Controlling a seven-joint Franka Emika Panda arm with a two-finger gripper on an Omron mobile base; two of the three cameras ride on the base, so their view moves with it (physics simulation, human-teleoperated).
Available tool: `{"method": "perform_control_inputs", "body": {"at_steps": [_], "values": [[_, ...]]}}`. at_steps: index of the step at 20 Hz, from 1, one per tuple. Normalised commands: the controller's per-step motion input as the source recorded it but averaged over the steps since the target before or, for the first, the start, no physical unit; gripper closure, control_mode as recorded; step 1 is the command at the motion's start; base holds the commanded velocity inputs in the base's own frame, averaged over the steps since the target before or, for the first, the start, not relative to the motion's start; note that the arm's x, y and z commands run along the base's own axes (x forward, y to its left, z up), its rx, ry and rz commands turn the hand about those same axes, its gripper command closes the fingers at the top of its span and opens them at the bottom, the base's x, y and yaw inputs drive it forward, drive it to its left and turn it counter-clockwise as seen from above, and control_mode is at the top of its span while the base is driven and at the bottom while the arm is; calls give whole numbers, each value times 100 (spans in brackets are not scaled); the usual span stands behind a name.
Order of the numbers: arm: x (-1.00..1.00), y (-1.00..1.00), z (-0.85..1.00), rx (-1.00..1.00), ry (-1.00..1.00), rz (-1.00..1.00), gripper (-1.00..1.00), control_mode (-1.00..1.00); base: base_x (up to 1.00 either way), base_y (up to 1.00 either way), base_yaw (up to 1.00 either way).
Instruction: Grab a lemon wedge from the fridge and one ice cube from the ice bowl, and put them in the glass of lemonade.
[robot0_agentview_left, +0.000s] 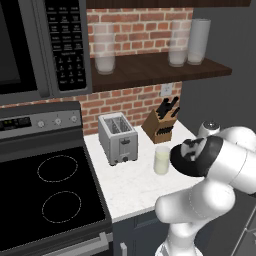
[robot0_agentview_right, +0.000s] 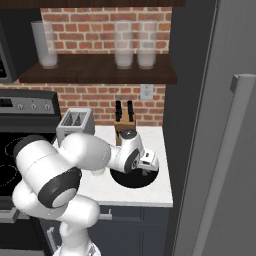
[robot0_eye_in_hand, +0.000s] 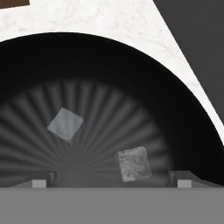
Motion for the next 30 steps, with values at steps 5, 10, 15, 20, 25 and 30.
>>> {"method": "perform_control_inputs", "body": {"at_steps": [5,10,15,20,25,30], "values": [[8,-7,-22,0,0,0,-100,-100,0,0,0],[4,-3,-18,0,0,0,-100,-100,0,0,0],[10,-8,-11,0,0,0,-100,-100,0,0,0],[10,-5,-13,0,0,0,-100,-100,0,0,0],[5,-4,-18,0,0,0,-100,-100,0,0,0],[0,-1,-24,0,0,0,-100,-100,0,0,0]]}}
